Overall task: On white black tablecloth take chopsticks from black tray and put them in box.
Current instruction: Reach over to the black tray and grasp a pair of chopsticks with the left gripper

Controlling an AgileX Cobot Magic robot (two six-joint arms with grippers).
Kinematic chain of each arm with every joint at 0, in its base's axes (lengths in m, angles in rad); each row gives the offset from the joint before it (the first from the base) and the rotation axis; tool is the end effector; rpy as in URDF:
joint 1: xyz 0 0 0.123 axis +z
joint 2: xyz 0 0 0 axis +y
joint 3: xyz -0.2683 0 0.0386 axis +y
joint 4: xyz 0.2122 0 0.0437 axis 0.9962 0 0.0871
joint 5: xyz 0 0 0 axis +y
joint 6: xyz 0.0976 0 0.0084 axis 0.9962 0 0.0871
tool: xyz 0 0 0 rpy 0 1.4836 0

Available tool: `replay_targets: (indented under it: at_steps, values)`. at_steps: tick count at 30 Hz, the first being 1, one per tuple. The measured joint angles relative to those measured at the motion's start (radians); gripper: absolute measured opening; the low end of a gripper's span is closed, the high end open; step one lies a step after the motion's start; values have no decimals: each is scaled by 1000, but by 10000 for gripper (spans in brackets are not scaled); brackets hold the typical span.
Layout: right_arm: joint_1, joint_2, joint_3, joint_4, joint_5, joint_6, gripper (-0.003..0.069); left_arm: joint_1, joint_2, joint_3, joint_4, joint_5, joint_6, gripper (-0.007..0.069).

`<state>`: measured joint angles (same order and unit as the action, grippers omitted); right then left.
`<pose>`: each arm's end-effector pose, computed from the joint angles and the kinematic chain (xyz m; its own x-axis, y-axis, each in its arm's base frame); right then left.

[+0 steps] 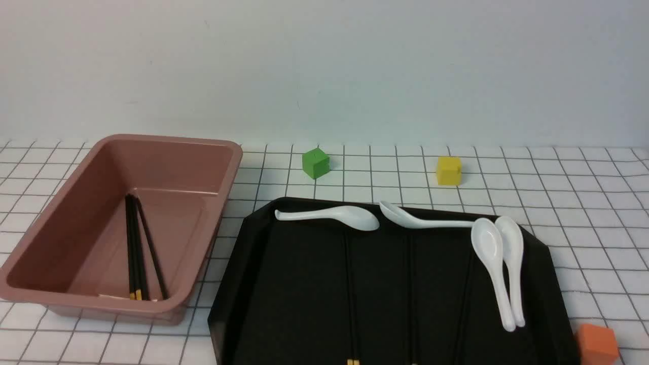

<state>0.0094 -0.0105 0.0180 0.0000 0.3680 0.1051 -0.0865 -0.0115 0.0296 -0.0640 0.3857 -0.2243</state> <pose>0.0377 0.0004 0.1729 -0.2837 0.1022 -0.9534 0.0205 0.9947 0.1006 0.0369 -0.0056 0.1678 -0.3277 -0.2524 -0.9105 0.0182 0.9618 -0.2732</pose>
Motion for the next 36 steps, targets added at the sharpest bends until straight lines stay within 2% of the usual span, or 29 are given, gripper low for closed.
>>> replay_targets:
  at_steps: [36]
  values:
    - [0,0,0,0,0,0,240,0,0,0,1,0,0,77]
